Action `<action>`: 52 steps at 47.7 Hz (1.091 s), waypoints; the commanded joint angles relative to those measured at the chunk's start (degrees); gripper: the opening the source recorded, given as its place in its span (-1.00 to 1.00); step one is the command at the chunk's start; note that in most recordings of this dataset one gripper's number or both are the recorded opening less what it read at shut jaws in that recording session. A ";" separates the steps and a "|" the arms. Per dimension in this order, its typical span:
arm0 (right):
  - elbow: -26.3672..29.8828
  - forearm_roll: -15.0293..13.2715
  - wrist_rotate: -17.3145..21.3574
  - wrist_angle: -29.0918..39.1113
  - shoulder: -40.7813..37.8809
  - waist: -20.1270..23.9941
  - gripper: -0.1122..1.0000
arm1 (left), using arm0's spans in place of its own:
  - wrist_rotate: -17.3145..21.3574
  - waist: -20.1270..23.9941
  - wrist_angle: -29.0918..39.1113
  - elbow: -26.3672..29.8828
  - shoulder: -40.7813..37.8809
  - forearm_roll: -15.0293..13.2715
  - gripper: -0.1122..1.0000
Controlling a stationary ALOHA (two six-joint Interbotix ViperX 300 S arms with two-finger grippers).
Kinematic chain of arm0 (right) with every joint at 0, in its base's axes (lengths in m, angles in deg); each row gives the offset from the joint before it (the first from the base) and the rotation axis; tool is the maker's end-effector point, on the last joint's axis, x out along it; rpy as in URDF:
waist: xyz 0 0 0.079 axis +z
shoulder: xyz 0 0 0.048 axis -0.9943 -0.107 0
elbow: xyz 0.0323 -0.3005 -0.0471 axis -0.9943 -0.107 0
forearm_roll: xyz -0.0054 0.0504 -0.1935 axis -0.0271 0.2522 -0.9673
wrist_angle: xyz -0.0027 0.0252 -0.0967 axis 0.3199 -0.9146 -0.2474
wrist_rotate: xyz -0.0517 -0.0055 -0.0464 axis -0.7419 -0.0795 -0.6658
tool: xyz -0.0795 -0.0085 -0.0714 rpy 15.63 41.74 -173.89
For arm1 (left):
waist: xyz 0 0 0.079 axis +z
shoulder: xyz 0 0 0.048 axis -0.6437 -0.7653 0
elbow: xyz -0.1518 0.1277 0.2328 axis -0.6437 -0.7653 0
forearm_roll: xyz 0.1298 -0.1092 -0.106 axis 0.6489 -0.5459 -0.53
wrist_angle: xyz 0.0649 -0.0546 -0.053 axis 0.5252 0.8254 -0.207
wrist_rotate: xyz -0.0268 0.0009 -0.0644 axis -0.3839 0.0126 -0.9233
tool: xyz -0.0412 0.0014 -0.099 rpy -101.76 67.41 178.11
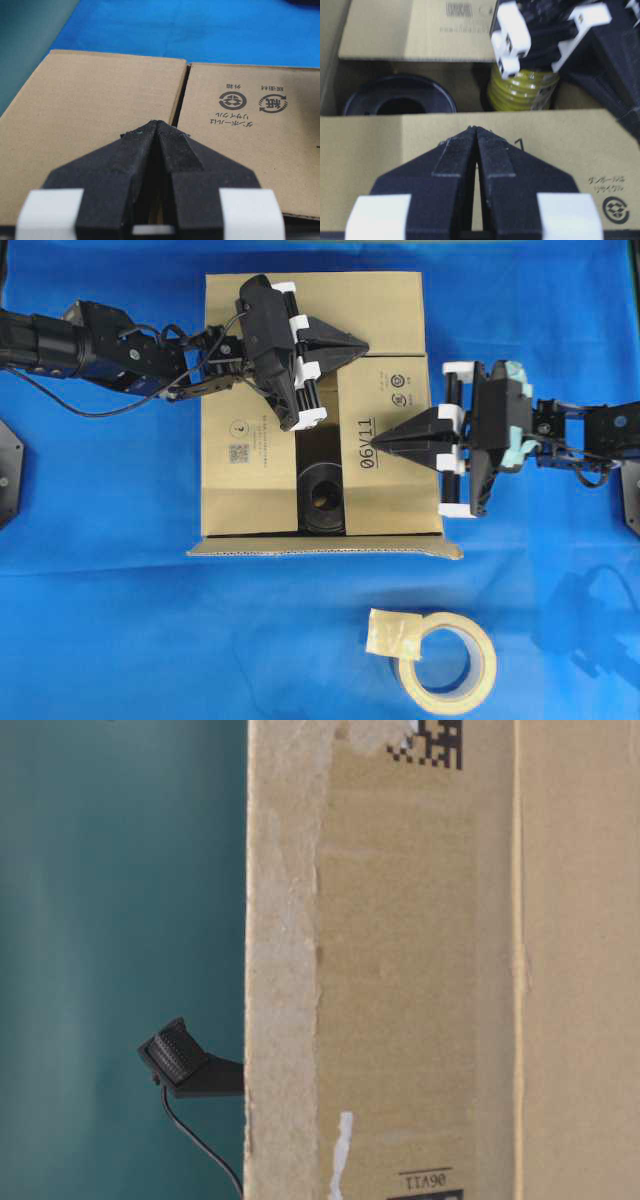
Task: Close the cardboard box.
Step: 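Move the right gripper down to the front flap edge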
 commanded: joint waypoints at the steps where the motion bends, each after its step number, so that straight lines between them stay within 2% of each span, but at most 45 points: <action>1: 0.97 0.09 -0.09 1.67 3.78 -0.09 -0.80 | -0.18 -0.53 0.00 0.18 0.62 0.00 -0.80; 14: 0.35 0.09 0.26 7.82 14.59 1.76 -0.80 | -0.09 -0.53 0.00 -0.09 0.79 0.00 -0.80; 26: -0.62 -0.44 -0.44 5.54 20.13 11.51 -0.80 | -0.18 -0.62 0.09 -0.18 0.70 0.00 -0.80; 38: -0.79 -3.52 -0.70 3.34 17.05 21.71 -0.80 | -0.09 -0.62 0.00 -0.09 0.79 0.00 -0.80; 52: -1.14 -2.99 -0.62 1.67 10.11 22.85 -0.80 | -0.44 -0.79 0.09 -0.09 0.70 0.00 -0.80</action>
